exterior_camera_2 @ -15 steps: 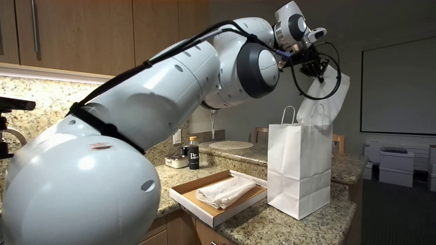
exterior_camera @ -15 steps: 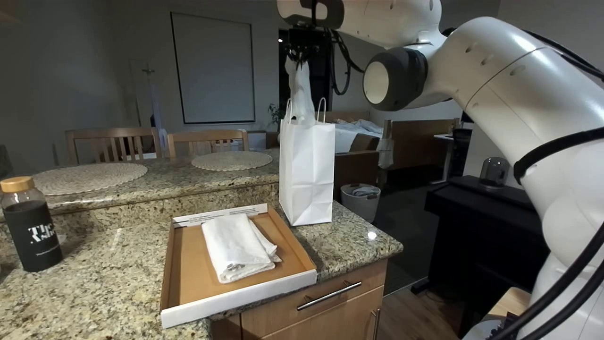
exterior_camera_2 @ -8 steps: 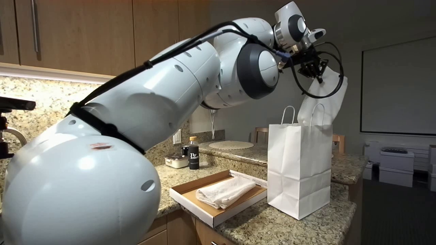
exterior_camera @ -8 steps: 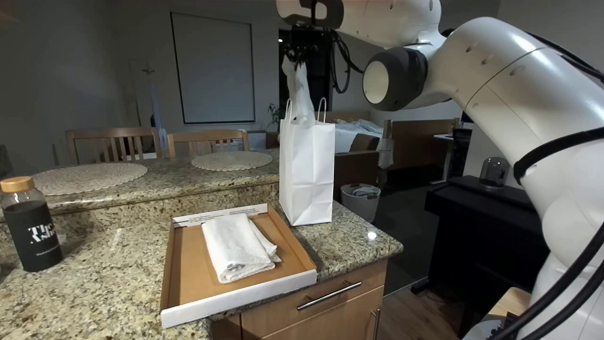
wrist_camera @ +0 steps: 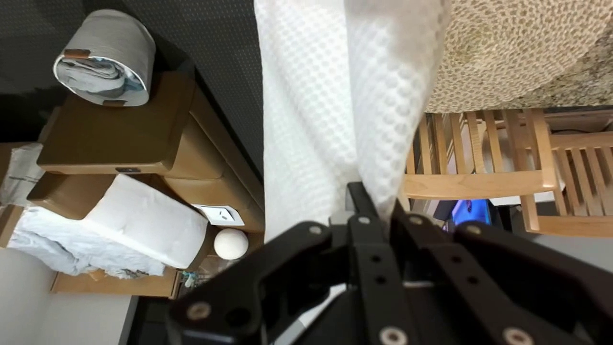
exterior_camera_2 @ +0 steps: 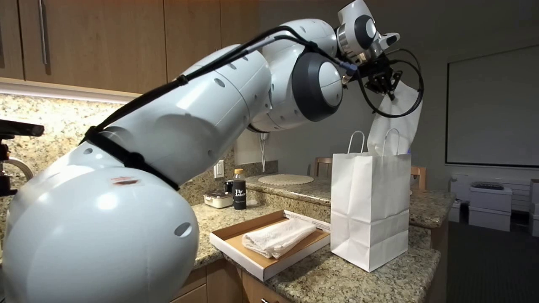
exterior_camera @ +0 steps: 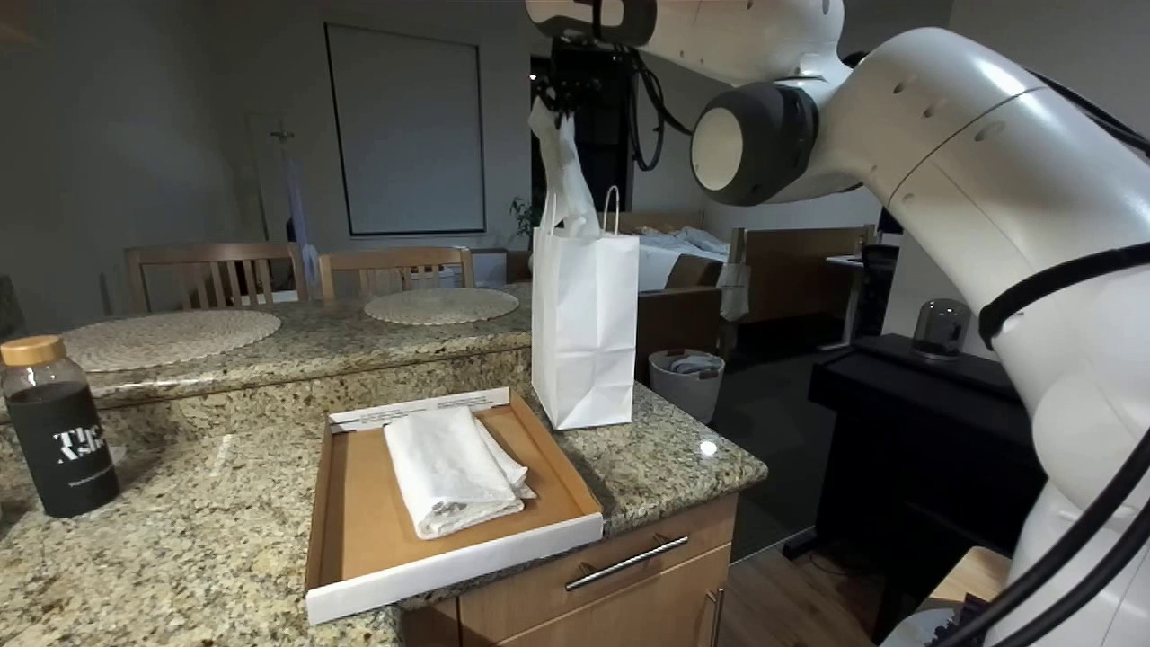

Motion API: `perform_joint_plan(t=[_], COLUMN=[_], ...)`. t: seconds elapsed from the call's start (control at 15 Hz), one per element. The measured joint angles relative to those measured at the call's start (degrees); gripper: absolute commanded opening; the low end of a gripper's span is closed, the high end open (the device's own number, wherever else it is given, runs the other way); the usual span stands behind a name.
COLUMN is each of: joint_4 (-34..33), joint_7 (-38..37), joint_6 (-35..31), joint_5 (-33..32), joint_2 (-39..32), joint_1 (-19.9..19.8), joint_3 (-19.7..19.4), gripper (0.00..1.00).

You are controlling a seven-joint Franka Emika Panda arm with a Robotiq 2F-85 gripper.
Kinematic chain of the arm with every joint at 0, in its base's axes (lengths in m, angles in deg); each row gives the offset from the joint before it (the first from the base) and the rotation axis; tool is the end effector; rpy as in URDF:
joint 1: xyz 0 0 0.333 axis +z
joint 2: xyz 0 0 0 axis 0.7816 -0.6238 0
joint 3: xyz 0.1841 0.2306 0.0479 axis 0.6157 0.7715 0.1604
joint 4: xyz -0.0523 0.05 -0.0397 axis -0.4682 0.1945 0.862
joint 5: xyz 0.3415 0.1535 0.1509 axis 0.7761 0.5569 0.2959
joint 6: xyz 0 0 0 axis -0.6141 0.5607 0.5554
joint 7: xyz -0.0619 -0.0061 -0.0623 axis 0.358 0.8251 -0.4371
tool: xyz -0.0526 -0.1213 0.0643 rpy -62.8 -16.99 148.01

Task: Place one white towel in the white bag

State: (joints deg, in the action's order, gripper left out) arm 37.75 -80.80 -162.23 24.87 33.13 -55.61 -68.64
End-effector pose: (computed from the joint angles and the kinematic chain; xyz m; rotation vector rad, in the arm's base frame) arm 0.7677 -0.1037 0.6486 2.7513 -0.4196 1.0662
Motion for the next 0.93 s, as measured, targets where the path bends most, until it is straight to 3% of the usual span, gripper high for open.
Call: perform_joint_plan(t=[0.93], joint_4=[0.0], joint_7=[4.51], joint_6=[13.58], joint_5=[-0.16], joint_2=[3.38], joint_1=[0.77], joint_3=[1.07], gripper=[0.06])
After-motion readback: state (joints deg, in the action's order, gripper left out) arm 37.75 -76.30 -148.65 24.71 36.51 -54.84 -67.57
